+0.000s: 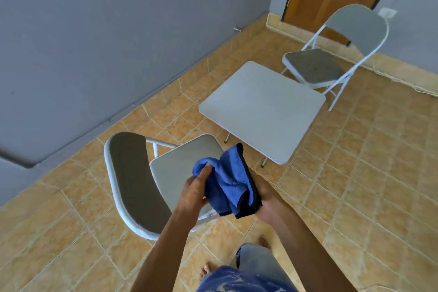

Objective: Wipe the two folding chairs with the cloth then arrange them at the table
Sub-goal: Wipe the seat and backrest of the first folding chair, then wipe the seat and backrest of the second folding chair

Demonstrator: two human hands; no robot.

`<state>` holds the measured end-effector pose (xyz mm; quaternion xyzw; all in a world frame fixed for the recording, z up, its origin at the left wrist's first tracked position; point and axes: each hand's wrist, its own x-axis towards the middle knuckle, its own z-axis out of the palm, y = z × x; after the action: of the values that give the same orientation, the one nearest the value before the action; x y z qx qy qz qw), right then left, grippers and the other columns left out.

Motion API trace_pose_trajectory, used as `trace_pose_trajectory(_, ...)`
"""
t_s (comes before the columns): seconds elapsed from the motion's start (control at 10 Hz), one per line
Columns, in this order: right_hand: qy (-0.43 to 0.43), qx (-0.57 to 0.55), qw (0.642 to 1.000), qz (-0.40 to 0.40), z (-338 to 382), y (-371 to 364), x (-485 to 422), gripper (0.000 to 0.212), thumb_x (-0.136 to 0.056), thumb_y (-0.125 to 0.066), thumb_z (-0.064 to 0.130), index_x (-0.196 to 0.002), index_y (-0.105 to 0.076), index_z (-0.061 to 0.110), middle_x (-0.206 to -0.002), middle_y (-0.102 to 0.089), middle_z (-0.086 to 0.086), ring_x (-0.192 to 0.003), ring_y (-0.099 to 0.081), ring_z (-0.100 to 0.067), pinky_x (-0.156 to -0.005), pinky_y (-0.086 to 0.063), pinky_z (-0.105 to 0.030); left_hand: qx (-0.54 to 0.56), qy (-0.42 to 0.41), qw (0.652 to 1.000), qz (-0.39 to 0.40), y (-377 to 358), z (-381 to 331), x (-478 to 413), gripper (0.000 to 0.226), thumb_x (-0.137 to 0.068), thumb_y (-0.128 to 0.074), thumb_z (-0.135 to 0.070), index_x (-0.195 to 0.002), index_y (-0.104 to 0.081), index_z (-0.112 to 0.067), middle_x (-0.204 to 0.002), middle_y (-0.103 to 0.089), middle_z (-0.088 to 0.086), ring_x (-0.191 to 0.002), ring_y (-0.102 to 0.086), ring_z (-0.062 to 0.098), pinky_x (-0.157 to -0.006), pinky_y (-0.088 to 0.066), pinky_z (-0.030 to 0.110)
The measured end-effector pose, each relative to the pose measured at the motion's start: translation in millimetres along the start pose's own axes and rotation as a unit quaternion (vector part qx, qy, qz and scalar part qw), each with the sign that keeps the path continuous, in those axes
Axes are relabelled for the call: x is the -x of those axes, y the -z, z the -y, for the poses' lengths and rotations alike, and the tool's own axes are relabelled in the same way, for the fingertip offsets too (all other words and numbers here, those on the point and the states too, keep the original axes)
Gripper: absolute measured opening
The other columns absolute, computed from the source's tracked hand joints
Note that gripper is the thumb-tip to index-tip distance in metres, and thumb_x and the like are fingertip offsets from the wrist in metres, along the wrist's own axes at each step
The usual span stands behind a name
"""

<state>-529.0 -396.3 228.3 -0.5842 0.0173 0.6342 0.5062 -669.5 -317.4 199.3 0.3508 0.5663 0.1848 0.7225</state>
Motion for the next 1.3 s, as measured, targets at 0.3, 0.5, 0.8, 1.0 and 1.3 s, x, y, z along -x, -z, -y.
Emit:
trace_pose_trajectory(0.3, 0.117, 0.152, 0.981, -0.002, 53, 99, -1, 0.046, -0.093, -0.057, 0.059, -0.121, -0.068, 0.024, -0.107, -0.077, 0.001, -0.093, -0.074, -0.015, -0.070, -0.054, -0.028, -0.158, -0.052, 0.985, 0.047, -120, -22, -20, 0.041, -0.079, -0.077, -0.036, -0.103, -0.067, -0.005, -0.099, -0.074, 0.014, -0.093, -0.071, 0.028, -0.087, -0.058, 0.048)
trace_pose_trajectory(0.5, 0.111, 0.105, 0.978, -0.143, 105, 200, -4, 0.025, -0.100, -0.050, 0.027, -0.109, -0.068, 0.013, -0.101, -0.075, -0.006, -0.094, -0.069, -0.024, -0.080, -0.053, -0.038, -0.162, -0.062, 0.980, 0.097, -212, -22, -46, 0.023, -0.077, -0.065, -0.013, -0.097, -0.069, -0.002, -0.097, -0.072, 0.025, -0.088, -0.070, 0.035, -0.075, -0.053, 0.042)
trace_pose_trajectory(0.8, 0.160, 0.076, 0.957, -0.230, 201, 357, 4, 0.019, -0.104, -0.047, 0.026, -0.096, -0.064, 0.020, -0.104, -0.069, -0.004, -0.095, -0.066, -0.023, -0.080, -0.053, -0.039, -0.238, -0.116, 0.951, 0.159, -363, -31, -75, 0.019, -0.093, -0.055, -0.018, -0.093, -0.070, -0.007, -0.075, -0.070, 0.000, -0.076, -0.063, 0.019, -0.071, -0.048, 0.032)
trace_pose_trajectory(1.0, 0.197, 0.078, 0.942, -0.262, 261, 436, 0, 0.025, -0.107, -0.043, 0.028, -0.104, -0.065, 0.017, -0.107, -0.070, -0.008, -0.097, -0.068, -0.028, -0.093, -0.054, -0.051, -0.203, -0.130, 0.959, 0.150, -423, -39, -91, 0.026, -0.098, -0.050, -0.017, -0.095, -0.072, -0.004, -0.092, -0.076, 0.017, -0.077, -0.070, 0.029, -0.083, -0.056, 0.041)
trace_pose_trajectory(1.3, 0.251, 0.196, 0.937, -0.142, 383, 471, -46, 0.022, -0.105, -0.047, 0.037, -0.121, -0.061, 0.030, -0.116, -0.065, 0.008, -0.111, -0.064, -0.020, -0.101, -0.050, -0.043, -0.159, -0.001, 0.959, 0.236, -576, -37, -154, 0.059, -0.085, -0.059, -0.061, -0.123, -0.066, -0.017, -0.112, -0.074, 0.005, -0.105, -0.068, 0.024, -0.097, -0.050, 0.044)
